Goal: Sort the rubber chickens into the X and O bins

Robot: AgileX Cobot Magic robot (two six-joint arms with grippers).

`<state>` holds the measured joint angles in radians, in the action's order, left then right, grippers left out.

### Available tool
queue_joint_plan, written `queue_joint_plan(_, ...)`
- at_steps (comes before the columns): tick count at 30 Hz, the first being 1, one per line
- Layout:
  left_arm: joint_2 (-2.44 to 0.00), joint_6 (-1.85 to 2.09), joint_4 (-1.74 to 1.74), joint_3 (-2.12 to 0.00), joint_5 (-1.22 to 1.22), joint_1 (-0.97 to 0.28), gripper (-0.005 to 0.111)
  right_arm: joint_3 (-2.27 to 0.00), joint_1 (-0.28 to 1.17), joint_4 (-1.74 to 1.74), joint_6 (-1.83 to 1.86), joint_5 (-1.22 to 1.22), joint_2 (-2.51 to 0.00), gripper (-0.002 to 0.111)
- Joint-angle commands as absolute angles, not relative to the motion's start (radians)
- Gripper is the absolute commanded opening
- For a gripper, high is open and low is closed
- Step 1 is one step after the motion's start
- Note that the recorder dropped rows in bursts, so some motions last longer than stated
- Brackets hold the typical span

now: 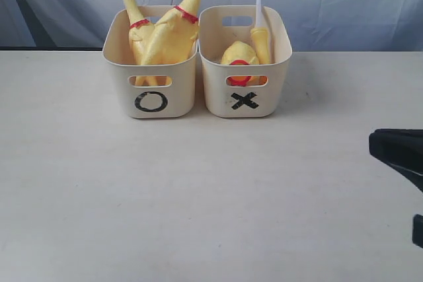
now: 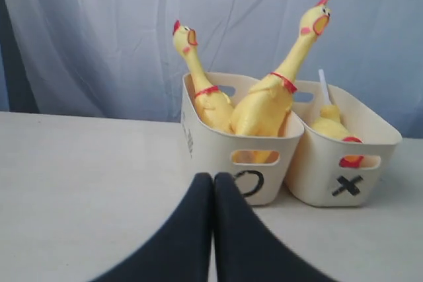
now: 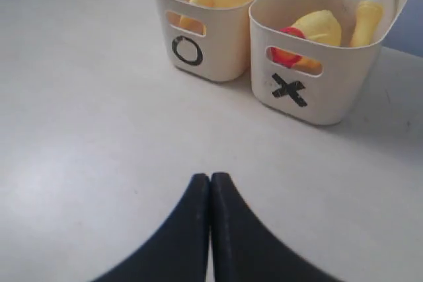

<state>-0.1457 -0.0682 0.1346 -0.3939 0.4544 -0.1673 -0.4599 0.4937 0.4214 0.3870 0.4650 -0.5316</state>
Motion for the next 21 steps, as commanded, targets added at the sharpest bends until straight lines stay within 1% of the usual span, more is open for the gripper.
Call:
queue_joint_plan(1,-0.058,-0.068,0.137,-0.389,0.448,-0.109,0.000,-0.403,0.489,0.534,0.386,0.305,-0.397,0.000)
queue_joint_plan(3,-0.021,-0.068,0.137,-0.389,0.448,-0.092,0.000,-0.391,0.489,0.551,0.386,0.252,-0.336,0.000)
queue_joint_plan(9,-0.002,-0.068,0.137,-0.389,0.448,-0.090,0.000,-0.391,0.489,0.545,0.388,0.261,-0.234,0.000)
queue_joint_plan(21,-0.002,-0.068,0.137,-0.389,0.448,-0.090,0.000,-0.391,0.489,0.547,0.388,0.259,-0.212,0.000)
